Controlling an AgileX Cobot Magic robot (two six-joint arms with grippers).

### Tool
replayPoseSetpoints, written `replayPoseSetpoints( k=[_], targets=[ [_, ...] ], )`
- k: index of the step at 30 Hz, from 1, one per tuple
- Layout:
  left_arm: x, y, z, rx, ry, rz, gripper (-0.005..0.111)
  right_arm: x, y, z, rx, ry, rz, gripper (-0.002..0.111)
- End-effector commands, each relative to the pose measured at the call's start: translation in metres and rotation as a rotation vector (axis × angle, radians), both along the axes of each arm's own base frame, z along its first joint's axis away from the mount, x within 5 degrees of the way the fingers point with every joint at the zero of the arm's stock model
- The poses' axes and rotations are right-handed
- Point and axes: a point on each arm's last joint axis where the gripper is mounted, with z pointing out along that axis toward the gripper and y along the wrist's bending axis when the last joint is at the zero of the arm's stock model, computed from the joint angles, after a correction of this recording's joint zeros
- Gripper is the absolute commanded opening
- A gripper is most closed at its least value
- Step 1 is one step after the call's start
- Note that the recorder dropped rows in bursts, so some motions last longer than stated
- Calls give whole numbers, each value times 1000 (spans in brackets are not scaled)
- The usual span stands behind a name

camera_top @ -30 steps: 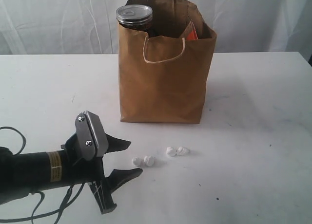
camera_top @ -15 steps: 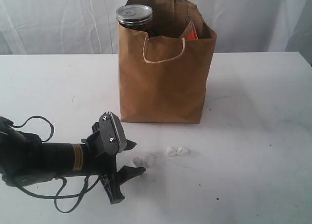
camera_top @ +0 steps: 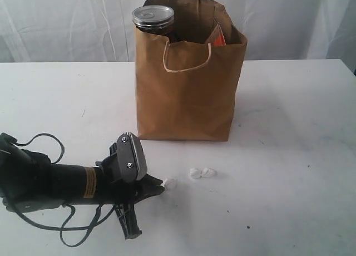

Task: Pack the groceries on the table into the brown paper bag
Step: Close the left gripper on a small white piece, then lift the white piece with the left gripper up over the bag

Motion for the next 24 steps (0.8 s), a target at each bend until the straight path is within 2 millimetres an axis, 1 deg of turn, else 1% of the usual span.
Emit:
replayPoseSetpoints(
  k=[1,4,5,6,7,8,9,11,13,15,17,18,20,22,24],
  targets=[
    [-2,-3,7,-76,43,13,0,0,-1,-1,0,-3,-10,0],
    [-2,-6,26,-163,23,16,0,0,-1,-1,0,-3,-10,0],
    [-3,-6,41,-208,-2,20,0,0,-1,-1,0,-3,-10,0],
    [-3,-6,49,-229,-18,18,0,0,-1,-1,0,-3,-10,0],
    [-5,-6,63,-258,-55,13,0,0,-1,-1,0,-3,-10,0],
    [-6,-5,71,-274,-77,10,0,0,-1,-1,0,-3,-10,0],
    [-7,-3,87,-301,-124,9,0,0,-1,-1,0,-3,-10,0],
    [-9,1,104,-331,-168,21,0,0,-1,-1,0,-3,-10,0],
    [-9,5,125,-403,-209,81,0,0,-1,-1,0,-3,-10,0],
    [-1,9,143,-504,-215,191,0,0,-1,-1,0,-3,-10,0],
    [14,10,156,-612,-201,321,0,0,-1,-1,0,-3,-10,0],
    [21,9,163,-658,-207,350,0,0,-1,-1,0,-3,-10,0],
    [32,4,182,-752,-255,355,0,0,-1,-1,0,-3,-10,0],
    [37,0,197,-794,-296,334,0,0,-1,-1,0,-3,-10,0],
    [40,-2,207,-808,-317,328,0,0,-1,-1,0,-3,-10,0]
  ],
)
